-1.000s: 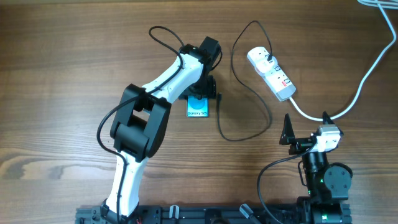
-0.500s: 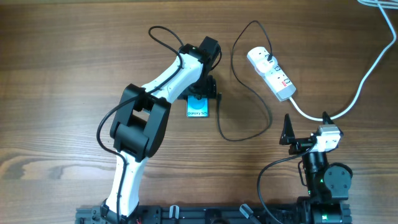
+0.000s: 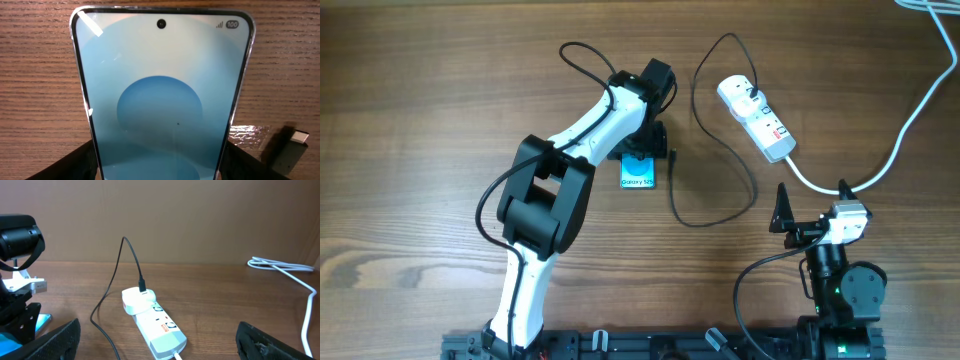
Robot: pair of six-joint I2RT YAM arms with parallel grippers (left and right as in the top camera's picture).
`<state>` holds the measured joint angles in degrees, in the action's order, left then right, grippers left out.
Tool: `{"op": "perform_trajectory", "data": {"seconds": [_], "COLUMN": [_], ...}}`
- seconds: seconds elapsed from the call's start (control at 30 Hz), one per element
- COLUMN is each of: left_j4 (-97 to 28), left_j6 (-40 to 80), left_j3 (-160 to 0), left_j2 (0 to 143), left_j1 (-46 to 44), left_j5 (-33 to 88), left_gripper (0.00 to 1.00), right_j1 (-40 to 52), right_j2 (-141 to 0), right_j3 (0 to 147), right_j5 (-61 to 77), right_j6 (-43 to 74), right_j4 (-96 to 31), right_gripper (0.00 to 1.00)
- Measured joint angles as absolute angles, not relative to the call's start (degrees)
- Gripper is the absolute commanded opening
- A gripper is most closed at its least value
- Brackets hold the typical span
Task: Plug charger to phone and switch on socket
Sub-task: 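Lower the left gripper and close it on the phone's edges, then lift the phone with the left gripper and tilt it upright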
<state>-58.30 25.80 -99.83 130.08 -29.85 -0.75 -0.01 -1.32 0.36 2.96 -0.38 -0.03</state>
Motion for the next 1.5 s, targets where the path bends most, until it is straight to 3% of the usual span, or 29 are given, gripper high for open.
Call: {"op": "perform_trajectory", "data": {"seconds": [1.03,1.5], "left_j4": [-64.03,-69.01], "left_j6": [27.33,27.33], "left_j3": [-98.83,-98.83], "left_j2": [125.29,125.25], "left_j1": [-26.55,-23.81], "left_j5": [-1.78,13.28], "left_gripper": [0.69,0.69], "right_j1": [-0.01,-0.01], "right_j2": [-1.32,-1.32], "right_j3": [0.36,0.36], "right_j5": [2.96,2.96], "right_j6": [-0.38,-0.38], "right_j4": [-0.03,-0.03], "right_gripper": [1.00,1.00]}}
